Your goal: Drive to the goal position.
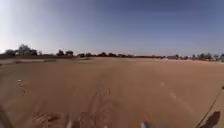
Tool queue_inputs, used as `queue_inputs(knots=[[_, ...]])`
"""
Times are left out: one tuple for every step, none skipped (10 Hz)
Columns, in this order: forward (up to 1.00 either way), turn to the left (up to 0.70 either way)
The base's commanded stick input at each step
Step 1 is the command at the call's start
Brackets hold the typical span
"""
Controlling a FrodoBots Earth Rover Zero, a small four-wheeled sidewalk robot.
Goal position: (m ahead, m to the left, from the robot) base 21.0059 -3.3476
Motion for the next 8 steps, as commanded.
queue_inputs(knots=[[1.00,0.00],[1.00,0.00],[1.00,0.00],[1.00,0.00],[1.00,0.00],[1.00,0.00],[1.00,-0.01],[1.00,-0.02]])
